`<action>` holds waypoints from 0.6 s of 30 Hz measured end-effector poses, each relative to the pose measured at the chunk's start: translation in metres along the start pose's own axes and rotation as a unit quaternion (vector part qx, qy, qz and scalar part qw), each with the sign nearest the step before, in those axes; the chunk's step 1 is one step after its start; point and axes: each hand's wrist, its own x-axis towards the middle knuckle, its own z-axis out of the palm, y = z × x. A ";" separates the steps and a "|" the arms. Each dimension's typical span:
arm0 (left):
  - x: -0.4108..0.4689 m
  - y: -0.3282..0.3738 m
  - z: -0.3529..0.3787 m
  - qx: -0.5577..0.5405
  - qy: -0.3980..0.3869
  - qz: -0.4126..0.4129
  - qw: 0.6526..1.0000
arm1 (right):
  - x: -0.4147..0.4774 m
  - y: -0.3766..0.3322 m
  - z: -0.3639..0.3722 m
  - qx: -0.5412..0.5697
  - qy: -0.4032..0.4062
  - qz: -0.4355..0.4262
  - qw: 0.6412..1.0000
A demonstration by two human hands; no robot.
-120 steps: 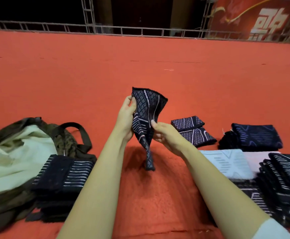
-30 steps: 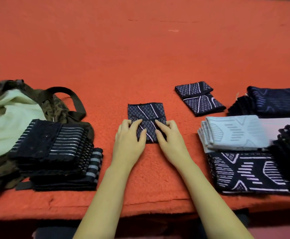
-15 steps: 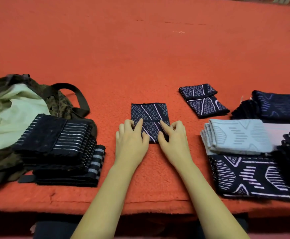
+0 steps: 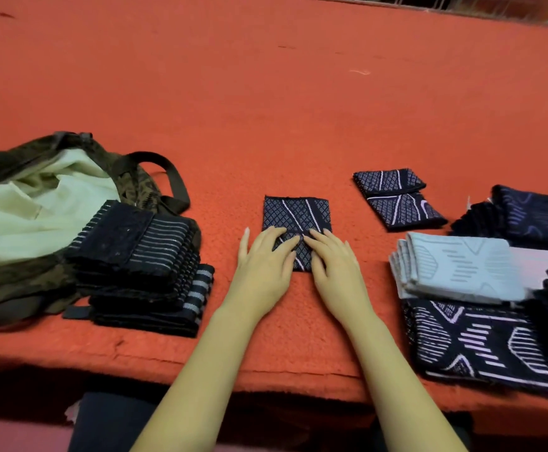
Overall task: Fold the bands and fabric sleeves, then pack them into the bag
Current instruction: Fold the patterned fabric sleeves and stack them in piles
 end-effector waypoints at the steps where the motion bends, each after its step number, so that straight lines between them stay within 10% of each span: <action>1: -0.002 -0.002 -0.001 -0.002 -0.005 0.005 1.000 | 0.000 0.000 -0.001 0.008 -0.001 0.005 1.000; 9: -0.002 -0.006 0.001 0.036 -0.073 0.031 0.996 | 0.001 -0.001 -0.002 0.028 -0.014 0.017 0.999; 18: 0.009 -0.007 -0.002 -0.064 0.060 0.020 0.996 | -0.003 0.002 -0.009 0.195 0.003 0.040 0.980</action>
